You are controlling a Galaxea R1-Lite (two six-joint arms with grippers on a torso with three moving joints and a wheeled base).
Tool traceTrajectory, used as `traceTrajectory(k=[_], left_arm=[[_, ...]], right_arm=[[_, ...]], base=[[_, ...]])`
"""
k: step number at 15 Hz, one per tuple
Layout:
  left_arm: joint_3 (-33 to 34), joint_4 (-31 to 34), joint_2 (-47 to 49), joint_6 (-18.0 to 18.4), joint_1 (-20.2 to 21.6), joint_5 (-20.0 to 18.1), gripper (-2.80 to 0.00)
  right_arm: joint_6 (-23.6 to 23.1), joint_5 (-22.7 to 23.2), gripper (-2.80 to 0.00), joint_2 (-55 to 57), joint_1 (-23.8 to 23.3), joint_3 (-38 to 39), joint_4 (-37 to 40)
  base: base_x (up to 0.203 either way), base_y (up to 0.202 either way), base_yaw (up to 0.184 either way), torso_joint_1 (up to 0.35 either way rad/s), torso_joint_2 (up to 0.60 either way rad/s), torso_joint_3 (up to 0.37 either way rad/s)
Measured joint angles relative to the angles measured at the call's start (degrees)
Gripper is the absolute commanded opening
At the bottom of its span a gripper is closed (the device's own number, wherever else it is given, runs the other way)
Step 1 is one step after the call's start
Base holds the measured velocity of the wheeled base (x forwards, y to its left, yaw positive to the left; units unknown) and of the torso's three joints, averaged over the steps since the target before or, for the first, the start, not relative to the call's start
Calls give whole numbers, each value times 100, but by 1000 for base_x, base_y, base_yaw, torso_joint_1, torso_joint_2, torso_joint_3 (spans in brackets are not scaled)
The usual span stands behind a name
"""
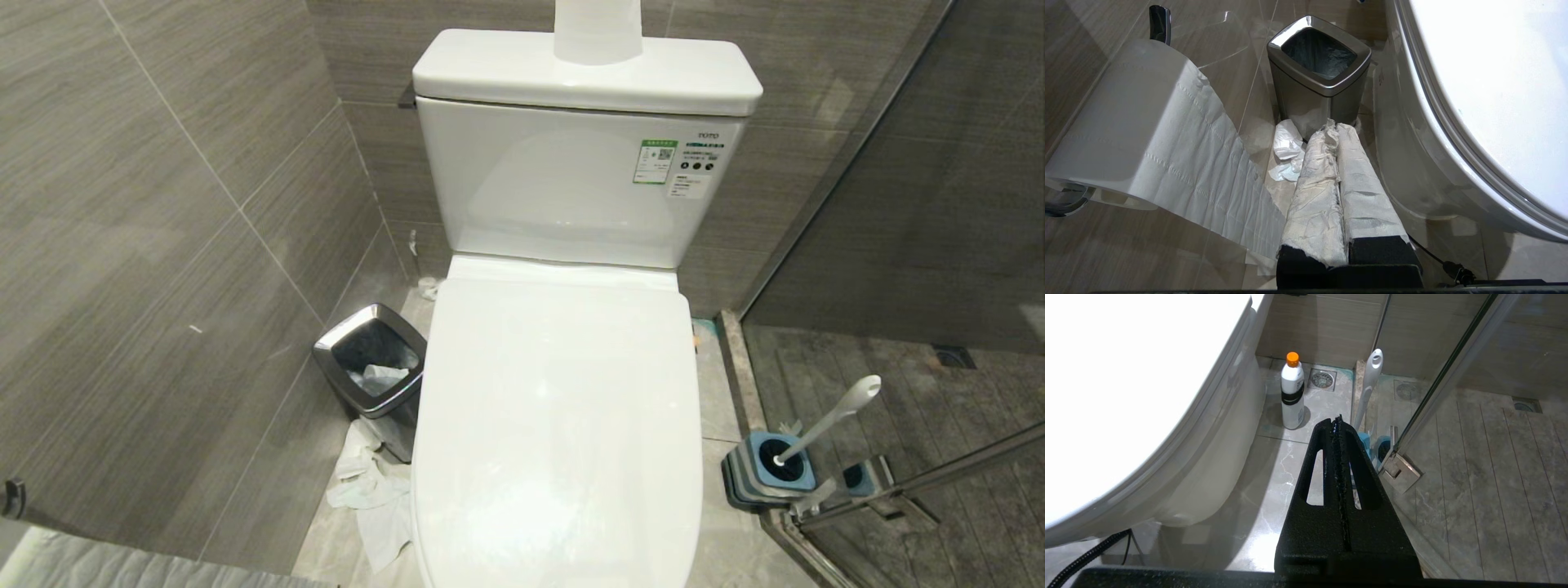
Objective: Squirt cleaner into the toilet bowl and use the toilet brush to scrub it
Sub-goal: Use the left hand to lift the toilet lid slightly
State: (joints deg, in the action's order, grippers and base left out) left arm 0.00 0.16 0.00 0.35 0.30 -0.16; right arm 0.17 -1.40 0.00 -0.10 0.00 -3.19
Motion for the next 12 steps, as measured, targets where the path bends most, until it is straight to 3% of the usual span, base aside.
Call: traceTrajectory(k=[12], left_arm=[[-2, -10, 0, 149, 2, -16, -280]], right_arm=[[1, 1, -280, 0, 0, 0, -1]], base=[[0, 0, 0, 0, 0, 0]])
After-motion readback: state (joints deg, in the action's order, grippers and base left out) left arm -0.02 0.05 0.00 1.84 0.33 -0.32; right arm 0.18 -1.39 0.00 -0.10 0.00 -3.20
